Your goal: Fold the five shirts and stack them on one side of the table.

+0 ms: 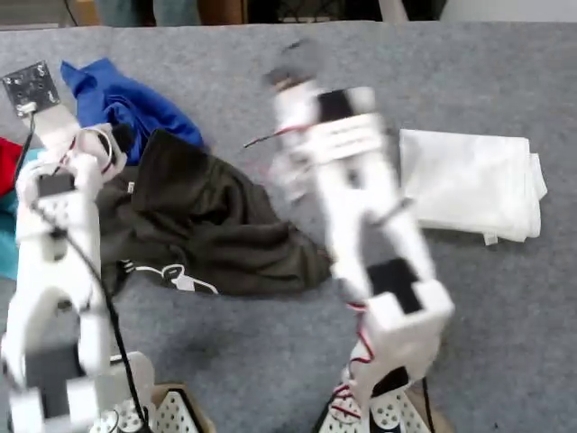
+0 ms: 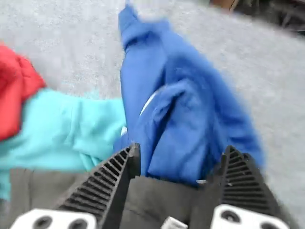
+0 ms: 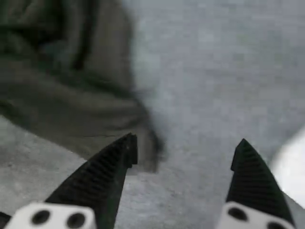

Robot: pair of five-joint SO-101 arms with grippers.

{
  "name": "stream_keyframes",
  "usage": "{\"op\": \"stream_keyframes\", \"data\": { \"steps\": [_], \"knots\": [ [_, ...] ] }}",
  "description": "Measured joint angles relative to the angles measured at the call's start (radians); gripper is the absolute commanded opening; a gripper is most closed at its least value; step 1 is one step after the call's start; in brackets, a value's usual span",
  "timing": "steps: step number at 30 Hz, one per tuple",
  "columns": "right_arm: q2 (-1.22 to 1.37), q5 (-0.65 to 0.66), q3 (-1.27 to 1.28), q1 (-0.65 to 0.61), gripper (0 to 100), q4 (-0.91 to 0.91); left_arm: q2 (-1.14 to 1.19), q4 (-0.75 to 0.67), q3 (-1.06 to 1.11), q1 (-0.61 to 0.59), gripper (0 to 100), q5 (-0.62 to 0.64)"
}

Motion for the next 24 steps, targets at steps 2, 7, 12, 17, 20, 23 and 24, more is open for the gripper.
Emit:
{"op": "stream_keyframes", "data": {
  "steps": [2,7,12,17,20,23,24],
  "knots": [
    [0.078,0.000,0.005,-0.084,32.5,-0.021,0.173,0.028,-0.109,0.000,28,0.005],
    [0.262,-0.029,0.000,-0.181,22.7,-0.054,0.560,0.245,-0.494,-0.006,28,0.084],
    [0.345,-0.037,-0.032,-0.158,4.7,-0.044,0.839,0.410,-0.845,-0.026,21,0.110],
    [0.347,-0.037,-0.074,-0.075,1.6,0.008,0.987,0.548,-1.117,-0.038,9,0.114],
    [0.347,-0.037,-0.103,-0.006,1.4,0.069,1.053,0.592,-1.240,-0.046,3,0.114],
    [0.345,-0.018,-0.104,0.086,1.4,0.100,1.102,0.612,-1.335,-0.071,3,0.114],
    [0.339,-0.009,-0.092,0.118,1.4,0.103,1.112,0.621,-1.359,-0.083,3,0.114]
  ]
}}
